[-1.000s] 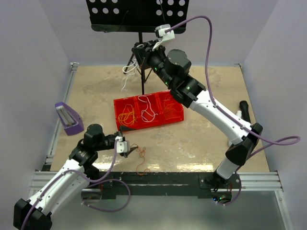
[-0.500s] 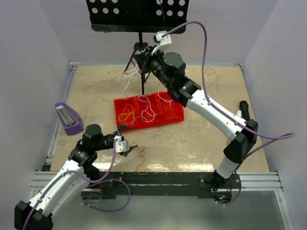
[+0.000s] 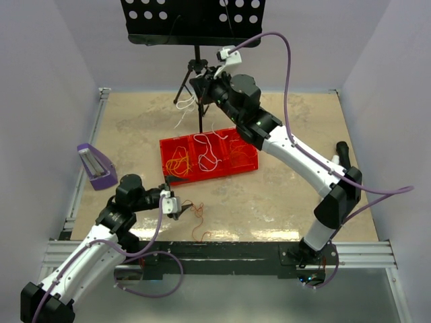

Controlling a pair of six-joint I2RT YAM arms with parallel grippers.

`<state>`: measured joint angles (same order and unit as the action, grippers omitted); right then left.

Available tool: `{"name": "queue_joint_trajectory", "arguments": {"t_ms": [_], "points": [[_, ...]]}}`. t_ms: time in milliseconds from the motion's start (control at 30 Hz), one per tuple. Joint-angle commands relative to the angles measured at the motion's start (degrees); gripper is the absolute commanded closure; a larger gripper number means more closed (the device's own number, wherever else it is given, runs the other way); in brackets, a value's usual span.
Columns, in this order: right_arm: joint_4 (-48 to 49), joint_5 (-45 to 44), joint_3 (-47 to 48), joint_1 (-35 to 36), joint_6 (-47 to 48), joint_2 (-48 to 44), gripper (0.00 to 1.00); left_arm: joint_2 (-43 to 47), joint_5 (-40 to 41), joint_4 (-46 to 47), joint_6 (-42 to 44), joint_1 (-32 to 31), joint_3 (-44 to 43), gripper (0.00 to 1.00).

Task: Untangle the cables

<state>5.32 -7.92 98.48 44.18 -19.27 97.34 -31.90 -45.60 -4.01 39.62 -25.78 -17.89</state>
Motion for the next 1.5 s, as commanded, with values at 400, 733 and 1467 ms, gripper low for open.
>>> {"name": "queue_joint_trajectory", "arguments": {"t_ms": [400,733,1467], "points": [[1.89,2.21,7.78,-0.06,1.51,-5.67,1.00,0.35,-1.50,0.93,-0.42,0.91,0.31,0.12],[3.11,2.73,2.87,-0.06,0.46,-5.50,1.00,0.35,-1.59,0.94,-0.51,1.00,0.05,0.12],[6.28,-3.41,-14.27,-0.94,-5.69,-3.91,1.00,0.26,-1.59,0.06,0.29,1.08,-0.57,0.12]]}}
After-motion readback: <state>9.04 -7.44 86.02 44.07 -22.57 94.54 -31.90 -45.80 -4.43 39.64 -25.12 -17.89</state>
